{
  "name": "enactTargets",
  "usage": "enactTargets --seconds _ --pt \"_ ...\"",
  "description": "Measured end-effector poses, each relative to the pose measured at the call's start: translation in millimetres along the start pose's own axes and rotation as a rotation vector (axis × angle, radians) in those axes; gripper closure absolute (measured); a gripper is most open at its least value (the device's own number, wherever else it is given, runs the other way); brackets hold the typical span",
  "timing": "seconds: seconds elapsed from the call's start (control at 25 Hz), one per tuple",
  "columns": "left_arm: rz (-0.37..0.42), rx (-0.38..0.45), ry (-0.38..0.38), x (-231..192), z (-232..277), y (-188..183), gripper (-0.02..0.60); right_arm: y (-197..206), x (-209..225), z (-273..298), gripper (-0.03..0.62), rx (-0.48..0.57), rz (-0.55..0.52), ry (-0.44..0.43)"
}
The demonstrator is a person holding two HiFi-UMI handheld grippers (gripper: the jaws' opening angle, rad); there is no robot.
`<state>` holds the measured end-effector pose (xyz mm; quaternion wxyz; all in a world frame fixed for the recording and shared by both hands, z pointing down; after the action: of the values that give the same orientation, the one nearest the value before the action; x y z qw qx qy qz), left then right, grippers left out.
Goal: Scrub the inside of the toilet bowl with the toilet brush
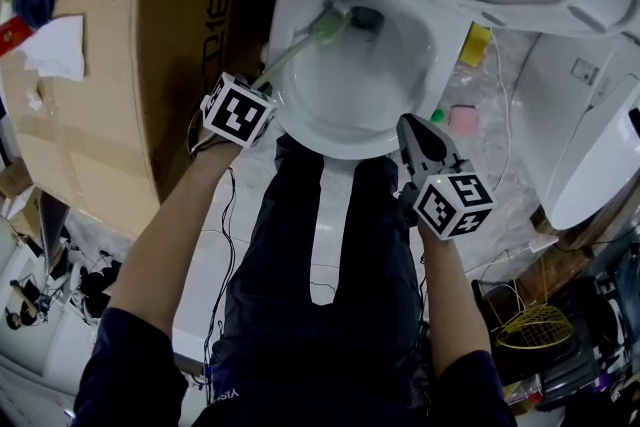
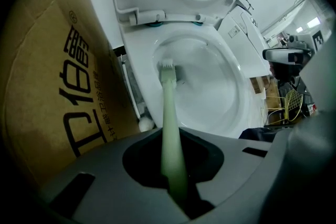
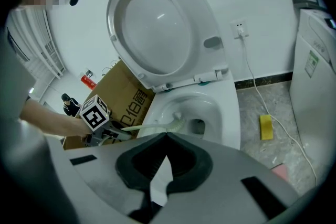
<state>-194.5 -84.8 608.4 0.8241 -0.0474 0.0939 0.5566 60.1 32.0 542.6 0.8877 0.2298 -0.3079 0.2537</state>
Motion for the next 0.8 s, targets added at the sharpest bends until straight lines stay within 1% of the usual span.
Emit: enactTargets --seconds 0.2,0.44,0.64,0.8 --pt "0.009 0.017 -0.015 -1 1 -10 0.528 -1 5 -2 0.594 0.005 0.008 0.003" --pt "0.022 0.037 -0.014 5 1 -29 0.529 0 12 -8 0.594 0.011 0.017 0.007" --pt "0.041 0.054 -0.009 15 3 -44 0.529 -1 19 -18 0.594 0.023 0.025 0.009" --pt "0.04 0.073 0.006 28 5 -56 0.529 0 30 -28 0.594 0.036 0.036 0.018"
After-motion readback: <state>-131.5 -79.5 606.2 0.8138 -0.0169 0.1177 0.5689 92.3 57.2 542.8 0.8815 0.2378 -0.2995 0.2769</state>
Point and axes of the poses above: the fingertips, and each gripper's own axes: z forward along the fingers, x to its right, y out of its underside, the point moved 5 cm from there along -z, backward along the fingers, and after that the axes turned 15 degrees about z, right-handed, at the moved point
